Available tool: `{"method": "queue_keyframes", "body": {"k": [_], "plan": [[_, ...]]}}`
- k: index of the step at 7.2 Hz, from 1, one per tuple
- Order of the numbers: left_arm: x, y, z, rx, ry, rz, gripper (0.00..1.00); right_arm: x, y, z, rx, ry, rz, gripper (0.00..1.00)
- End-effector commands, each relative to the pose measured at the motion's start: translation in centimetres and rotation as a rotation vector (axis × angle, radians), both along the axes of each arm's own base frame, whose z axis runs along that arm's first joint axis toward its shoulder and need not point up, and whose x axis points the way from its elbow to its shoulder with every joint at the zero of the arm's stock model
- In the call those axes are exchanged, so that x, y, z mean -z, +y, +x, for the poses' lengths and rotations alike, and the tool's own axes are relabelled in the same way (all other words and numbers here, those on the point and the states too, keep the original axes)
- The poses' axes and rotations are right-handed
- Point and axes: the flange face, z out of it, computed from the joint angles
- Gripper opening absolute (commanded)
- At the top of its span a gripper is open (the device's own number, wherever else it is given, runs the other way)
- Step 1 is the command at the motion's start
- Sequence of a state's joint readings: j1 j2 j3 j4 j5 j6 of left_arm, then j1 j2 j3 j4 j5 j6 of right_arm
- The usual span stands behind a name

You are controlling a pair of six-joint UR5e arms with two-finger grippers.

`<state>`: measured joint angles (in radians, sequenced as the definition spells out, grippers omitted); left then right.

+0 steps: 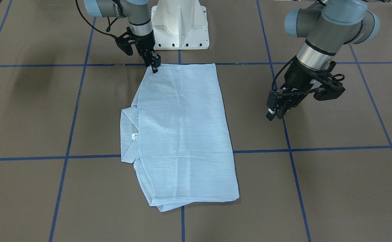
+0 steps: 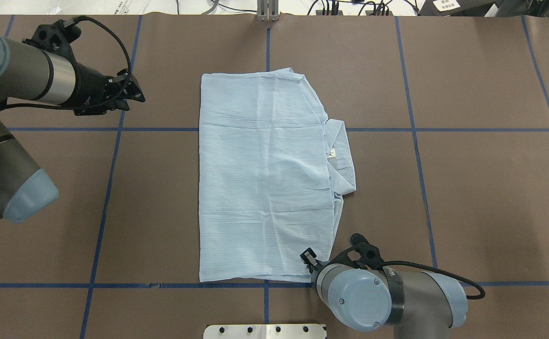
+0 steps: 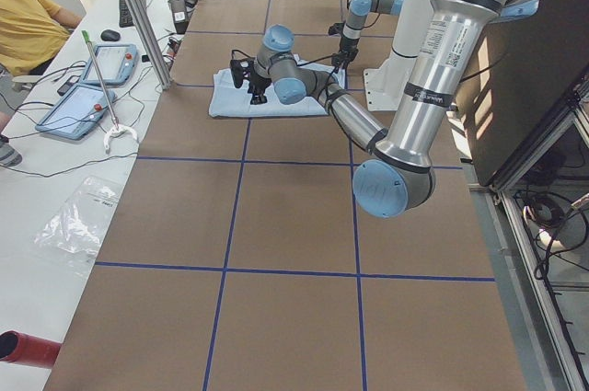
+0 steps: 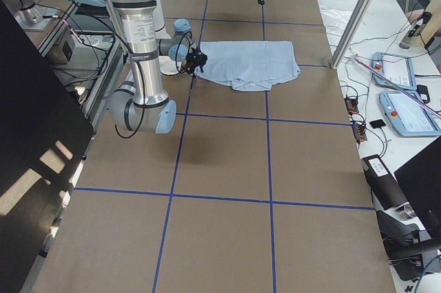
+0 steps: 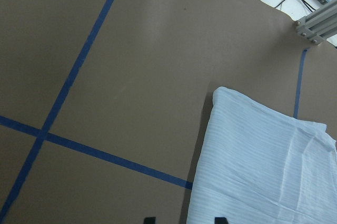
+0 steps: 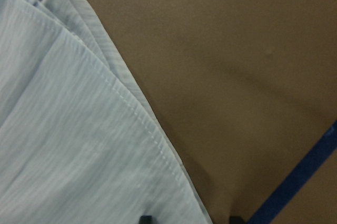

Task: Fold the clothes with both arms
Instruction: 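Move the right gripper to the shirt edge nearest the robot, then move the left gripper down to the near shirt edge beside the right gripper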

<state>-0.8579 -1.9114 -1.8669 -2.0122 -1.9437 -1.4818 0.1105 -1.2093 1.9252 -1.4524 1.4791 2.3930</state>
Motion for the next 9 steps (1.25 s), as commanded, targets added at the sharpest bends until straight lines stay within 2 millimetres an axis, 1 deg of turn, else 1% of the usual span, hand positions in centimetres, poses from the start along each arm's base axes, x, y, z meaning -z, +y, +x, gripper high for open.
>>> {"method": "queue_keyframes", "body": {"k": [1, 2, 3, 5, 6, 7, 8, 9], "plan": [[0.4, 0.1, -0.4, 0.004, 0.006, 0.007, 0.46, 0.1, 0.2, -0.1, -0.008, -0.005, -0.012, 0.0], [0.4, 0.3, -0.5, 0.003, -0.003, -0.003, 0.46, 0.1, 0.2, -0.1, -0.008, -0.005, -0.012, 0.0], [0.5, 0.5, -0.7, 0.003, -0.002, -0.002, 0.46, 0.6, 0.1, 0.1, -0.01, -0.014, -0.011, 0.0], [0.2, 0.6, -0.7, 0.001, -0.004, -0.004, 0.46, 0.7, -0.7, 0.3, -0.024, -0.017, -0.01, 0.0], [0.1, 0.8, -0.4, -0.003, -0.003, -0.008, 0.46, 1.3, -1.3, 1.0, -0.029, -0.028, -0.014, 0.0], [0.4, 0.9, -0.2, 0.017, 0.023, -0.05, 0.46, 1.7, -1.2, 1.5, -0.028, -0.03, -0.015, 0.0], [1.2, 1.8, 0.9, 0.045, 0.081, -0.136, 0.46, 2.1, -1.2, 1.8, -0.028, -0.028, -0.015, 0.0], [2.7, 5.0, 3.5, 0.021, 0.136, -0.201, 0.46, 2.0, -1.2, 2.0, -0.028, -0.027, -0.015, 0.0]]}}
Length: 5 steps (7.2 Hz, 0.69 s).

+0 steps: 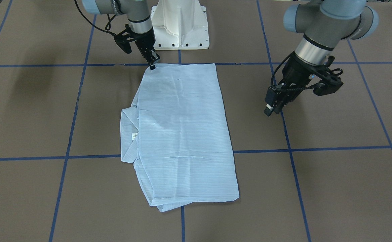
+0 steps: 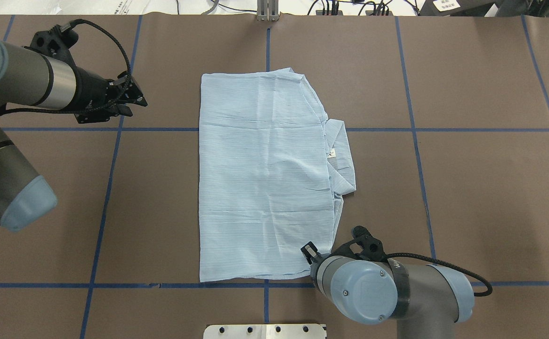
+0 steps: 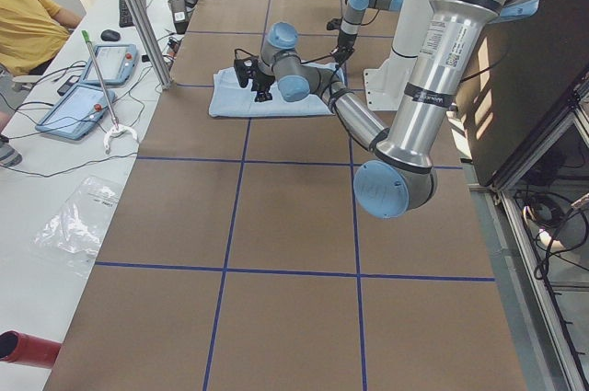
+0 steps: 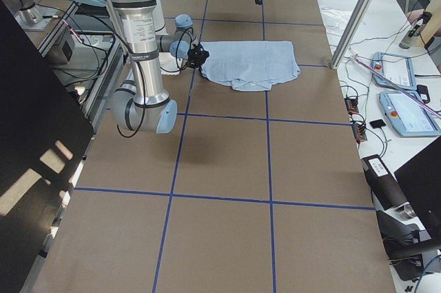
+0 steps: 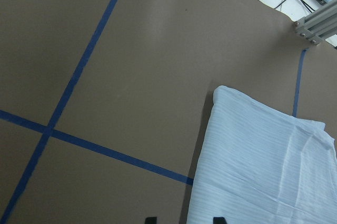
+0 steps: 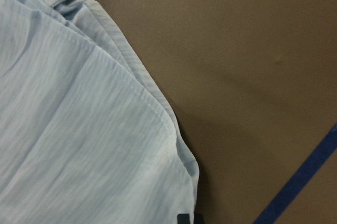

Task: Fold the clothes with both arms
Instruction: 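Move the left gripper down to the near shirt edge beside the right gripper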

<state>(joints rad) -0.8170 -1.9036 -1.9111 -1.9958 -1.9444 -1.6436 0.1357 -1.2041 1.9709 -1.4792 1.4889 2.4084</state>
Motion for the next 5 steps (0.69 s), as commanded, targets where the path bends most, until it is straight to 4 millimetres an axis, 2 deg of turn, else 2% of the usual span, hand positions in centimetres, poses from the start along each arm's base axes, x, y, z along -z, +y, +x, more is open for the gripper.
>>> {"method": "queue_keyframes", "body": {"k": [1, 2, 3, 5], "plan": [[2.2, 5.9, 5.2, -0.021, 0.114, -0.187, 0.46, 0.3, 0.0, 0.6, 0.0, -0.004, 0.0, 0.0], [2.2, 8.0, 7.1, -0.035, 0.135, -0.264, 0.46, 0.2, 0.0, 0.7, -0.002, -0.004, 0.0, 0.0], [0.5, 11.6, 7.8, -0.045, 0.123, -0.318, 0.46, 0.3, 0.0, 0.6, -0.002, -0.005, 0.0, 0.0], [-0.4, 15.9, 11.2, -0.038, 0.121, -0.414, 0.47, 0.3, 0.0, 0.6, 0.002, -0.003, 0.0, 0.0]]}}
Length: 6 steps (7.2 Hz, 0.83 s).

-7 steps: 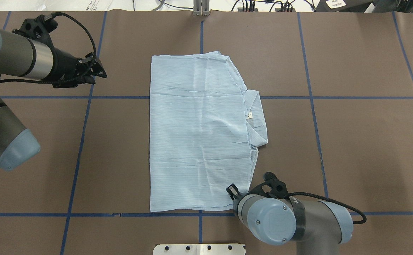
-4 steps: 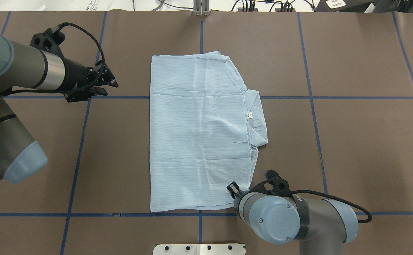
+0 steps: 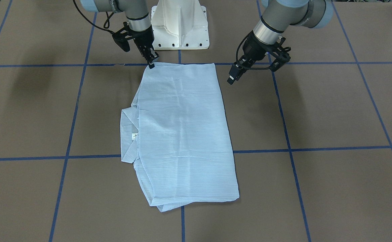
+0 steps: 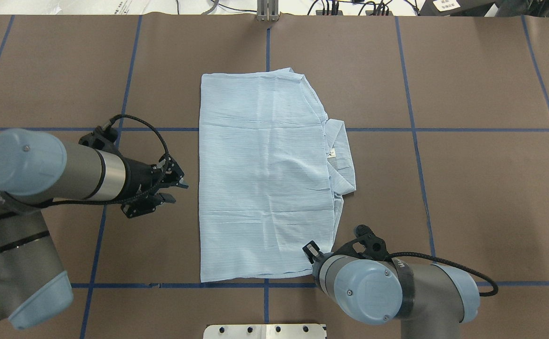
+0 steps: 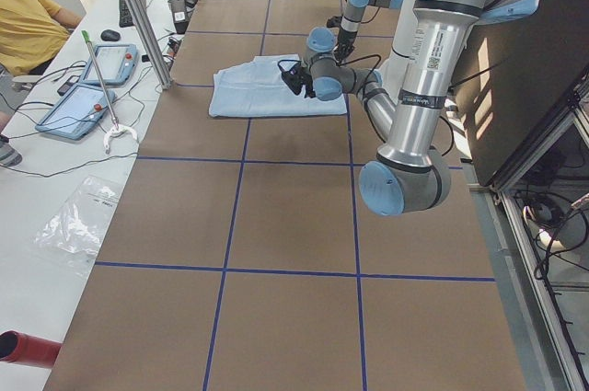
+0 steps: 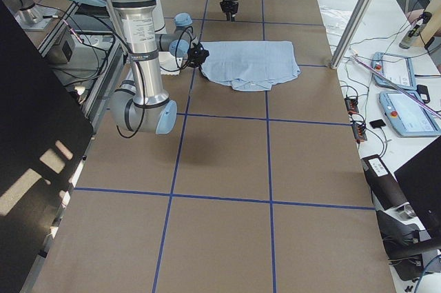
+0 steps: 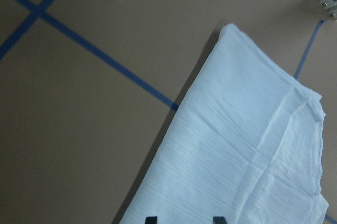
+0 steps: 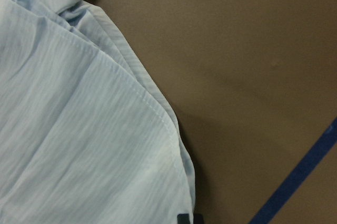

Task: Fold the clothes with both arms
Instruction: 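Move the left gripper down to the near shirt edge beside the right gripper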

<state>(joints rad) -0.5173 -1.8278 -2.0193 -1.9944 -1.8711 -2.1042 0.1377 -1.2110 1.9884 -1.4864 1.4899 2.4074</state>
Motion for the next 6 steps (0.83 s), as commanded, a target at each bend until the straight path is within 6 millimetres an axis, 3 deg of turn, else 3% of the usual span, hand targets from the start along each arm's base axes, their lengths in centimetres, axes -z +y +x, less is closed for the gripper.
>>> {"method": "queue_keyframes", "body": {"k": [1, 3, 4, 6], "plan": [[-0.9, 4.7, 3.6, -0.006, -0.013, -0.068, 0.47, 0.0, 0.0, 0.0, 0.001, 0.0, 0.0, 0.0], [-1.4, 7.2, 5.5, -0.031, -0.021, -0.106, 0.49, 0.1, 0.0, 0.0, 0.001, -0.002, 0.0, 0.0], [-1.5, 7.3, 5.8, -0.009, -0.026, -0.098, 0.49, 0.1, 0.1, -0.1, 0.002, -0.002, 0.0, 0.0], [-2.1, 9.4, 7.5, -0.03, -0.045, -0.094, 0.51, 0.2, 0.1, -0.1, 0.002, -0.003, 0.0, 0.0]]}}
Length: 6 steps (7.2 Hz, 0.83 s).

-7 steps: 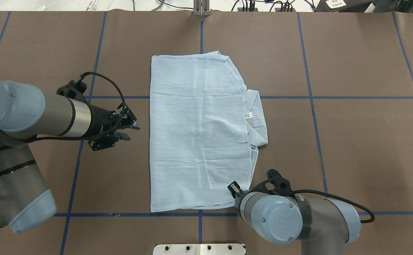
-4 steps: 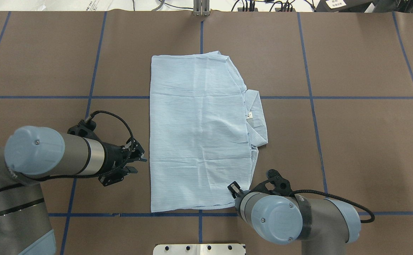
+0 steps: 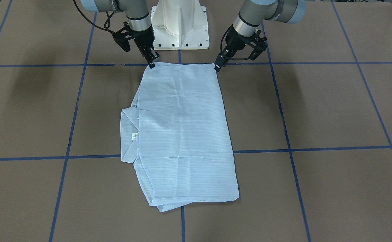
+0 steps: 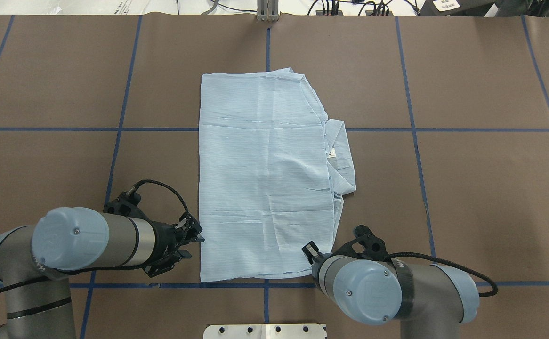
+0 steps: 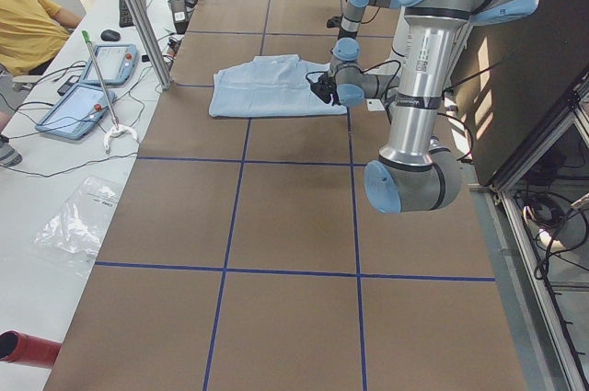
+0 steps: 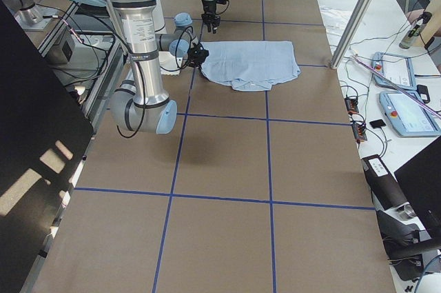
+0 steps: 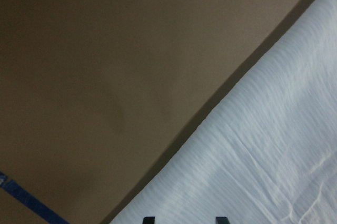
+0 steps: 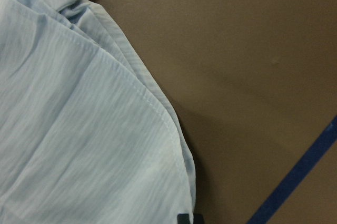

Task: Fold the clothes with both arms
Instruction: 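Move the left gripper down to the near shirt edge beside the right gripper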

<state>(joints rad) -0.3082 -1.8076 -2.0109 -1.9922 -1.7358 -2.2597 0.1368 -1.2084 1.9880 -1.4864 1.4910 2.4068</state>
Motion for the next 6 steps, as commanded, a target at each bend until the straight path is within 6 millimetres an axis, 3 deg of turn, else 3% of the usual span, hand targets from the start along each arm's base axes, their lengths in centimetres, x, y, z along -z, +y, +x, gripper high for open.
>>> {"method": "queue_keyframes", "body": {"k": [1, 2, 6], "plan": [[-1.3, 2.2, 2.6, -0.008, -0.029, -0.032, 0.51, 0.1, 0.0, 0.0, 0.0, -0.001, 0.0, 0.0], [-2.1, 3.5, 3.9, -0.033, -0.046, -0.037, 0.51, -0.1, 0.1, -0.1, 0.002, 0.002, 0.0, 0.0], [-2.9, 5.4, 5.5, -0.059, -0.065, -0.036, 0.52, 0.1, 0.1, -0.1, 0.002, -0.001, 0.0, 0.0]]}}
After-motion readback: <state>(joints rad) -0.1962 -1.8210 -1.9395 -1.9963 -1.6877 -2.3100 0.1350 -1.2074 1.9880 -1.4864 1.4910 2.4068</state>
